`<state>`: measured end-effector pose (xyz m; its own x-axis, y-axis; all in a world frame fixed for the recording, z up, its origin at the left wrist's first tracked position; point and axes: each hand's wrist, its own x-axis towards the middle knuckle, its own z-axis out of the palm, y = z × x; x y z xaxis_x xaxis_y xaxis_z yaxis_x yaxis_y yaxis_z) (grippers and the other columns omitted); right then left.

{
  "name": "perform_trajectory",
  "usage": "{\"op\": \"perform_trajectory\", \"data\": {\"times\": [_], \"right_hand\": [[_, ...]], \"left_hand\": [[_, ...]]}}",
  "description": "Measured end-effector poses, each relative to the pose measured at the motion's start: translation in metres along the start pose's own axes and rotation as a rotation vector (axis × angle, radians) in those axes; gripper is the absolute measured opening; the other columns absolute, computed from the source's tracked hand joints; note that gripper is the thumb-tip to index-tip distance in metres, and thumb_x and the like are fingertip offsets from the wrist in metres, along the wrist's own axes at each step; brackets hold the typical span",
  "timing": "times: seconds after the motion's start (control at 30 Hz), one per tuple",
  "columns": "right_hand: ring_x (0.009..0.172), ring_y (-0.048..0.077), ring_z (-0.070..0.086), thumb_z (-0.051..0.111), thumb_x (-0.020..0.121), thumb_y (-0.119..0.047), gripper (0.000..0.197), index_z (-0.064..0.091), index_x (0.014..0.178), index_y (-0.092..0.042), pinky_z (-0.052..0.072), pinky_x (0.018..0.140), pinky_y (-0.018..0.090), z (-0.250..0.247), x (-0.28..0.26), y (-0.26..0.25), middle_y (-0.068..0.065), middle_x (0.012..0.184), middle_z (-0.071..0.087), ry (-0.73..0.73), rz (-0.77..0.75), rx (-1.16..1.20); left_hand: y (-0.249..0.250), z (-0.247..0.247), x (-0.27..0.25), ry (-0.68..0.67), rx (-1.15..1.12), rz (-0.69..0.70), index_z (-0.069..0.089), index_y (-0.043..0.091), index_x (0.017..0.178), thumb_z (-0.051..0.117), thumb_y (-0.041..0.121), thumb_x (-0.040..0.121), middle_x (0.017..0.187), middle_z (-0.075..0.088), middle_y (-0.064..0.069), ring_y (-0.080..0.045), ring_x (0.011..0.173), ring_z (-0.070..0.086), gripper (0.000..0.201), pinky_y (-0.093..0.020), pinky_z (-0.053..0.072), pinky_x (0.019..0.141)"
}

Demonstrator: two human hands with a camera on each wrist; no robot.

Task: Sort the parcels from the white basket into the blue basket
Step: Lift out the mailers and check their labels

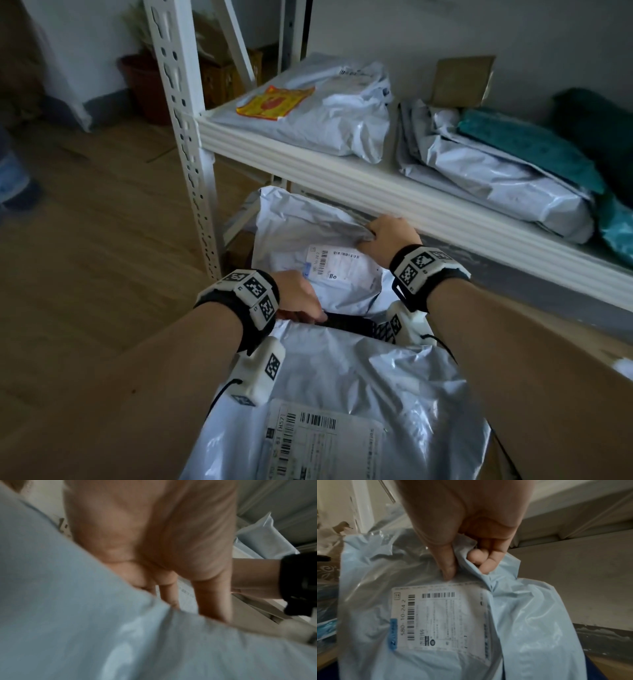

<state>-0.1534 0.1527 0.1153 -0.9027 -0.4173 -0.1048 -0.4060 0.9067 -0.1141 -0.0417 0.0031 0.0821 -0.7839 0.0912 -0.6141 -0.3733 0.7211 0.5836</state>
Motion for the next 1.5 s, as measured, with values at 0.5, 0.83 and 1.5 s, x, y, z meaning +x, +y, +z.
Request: {"op": "perform_trajectory", "data": {"times": [0.5, 0.83, 1.5], "right_hand": [[0.078, 0.023, 0.055, 0.050, 0.092, -0.040, 0.036, 0.064, 0.102, -0.008, 0.038, 0.059, 0.022, 0.052, 0.055, 0.017, 0.005, 0.085, 0.054, -0.081, 0.023, -0.024], [0.073, 0.022, 0.051, 0.054, 0.091, -0.032, 0.024, 0.061, 0.078, -0.013, 0.032, 0.050, 0.022, 0.008, 0.006, 0.005, 0.004, 0.069, 0.051, 0.020, -0.028, 0.111], [0.047, 0.012, 0.064, 0.065, 0.087, -0.008, 0.008, 0.061, 0.081, -0.005, 0.053, 0.047, 0.021, -0.043, -0.137, 0.006, 0.002, 0.061, 0.068, 0.191, 0.298, 1.432]], "left_hand": [[0.022, 0.058, 0.072, -0.265, 0.551, 0.097, 0.058, -0.008, 0.111, 0.075, 0.036, 0.076, 0.115, 0.063, -0.021, -0.036, 0.106, 0.061, 0.058, -0.044, 0.049, 0.094], [0.007, 0.006, 0.044, 0.131, 0.288, 0.021, 0.065, 0.002, 0.111, 0.057, 0.041, 0.089, 0.116, 0.063, -0.013, -0.029, 0.109, 0.058, 0.045, -0.030, 0.042, 0.093], [-0.033, -0.016, -0.071, 0.655, -0.821, 0.084, 0.055, 0.012, 0.120, 0.059, 0.058, 0.076, 0.125, 0.058, -0.009, -0.029, 0.112, 0.056, 0.064, -0.036, 0.050, 0.087]]}}
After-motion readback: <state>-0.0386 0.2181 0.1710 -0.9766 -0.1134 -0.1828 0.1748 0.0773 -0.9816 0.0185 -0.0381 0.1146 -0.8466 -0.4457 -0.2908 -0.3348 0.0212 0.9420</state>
